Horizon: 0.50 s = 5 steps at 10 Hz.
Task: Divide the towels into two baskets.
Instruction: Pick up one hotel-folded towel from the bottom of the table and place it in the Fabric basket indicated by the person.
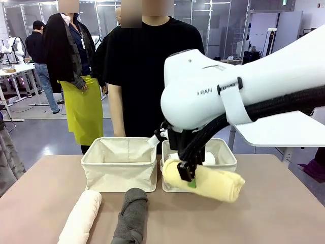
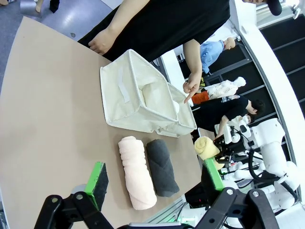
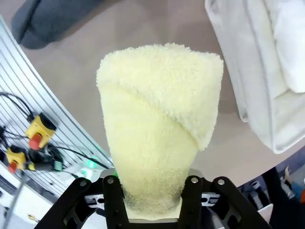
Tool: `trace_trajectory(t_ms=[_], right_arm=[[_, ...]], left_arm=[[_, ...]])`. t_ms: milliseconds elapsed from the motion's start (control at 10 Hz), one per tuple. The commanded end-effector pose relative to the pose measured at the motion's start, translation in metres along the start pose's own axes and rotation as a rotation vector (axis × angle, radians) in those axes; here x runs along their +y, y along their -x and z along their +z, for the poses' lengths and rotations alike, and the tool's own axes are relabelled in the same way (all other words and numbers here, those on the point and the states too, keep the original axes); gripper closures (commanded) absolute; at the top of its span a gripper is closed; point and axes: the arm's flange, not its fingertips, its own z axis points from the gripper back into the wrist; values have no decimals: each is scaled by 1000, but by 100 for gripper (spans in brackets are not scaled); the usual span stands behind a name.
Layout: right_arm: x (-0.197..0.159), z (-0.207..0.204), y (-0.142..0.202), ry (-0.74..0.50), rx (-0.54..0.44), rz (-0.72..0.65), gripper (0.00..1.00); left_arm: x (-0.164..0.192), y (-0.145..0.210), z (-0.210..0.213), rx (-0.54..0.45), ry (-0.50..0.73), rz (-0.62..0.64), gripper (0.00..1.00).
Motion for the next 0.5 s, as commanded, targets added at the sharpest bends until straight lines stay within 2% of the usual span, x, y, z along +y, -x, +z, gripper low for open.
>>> trace_trajectory(t_ms=[0,100,200,400], right_arm=[[-44,24,5,-58,-16,194,60],[-63,32,5,-10,-43,268,60],[-84,36,4,35,-14,327,60],[-126,34,-6,36,-74,348,60]], left_arm=[[1,-1,2,-16,23,-11,0],[1,-1,2,-16,23,-11,0],[1,-1,2,-16,23,-11,0],[1,-1,2,-16,23,-11,0]])
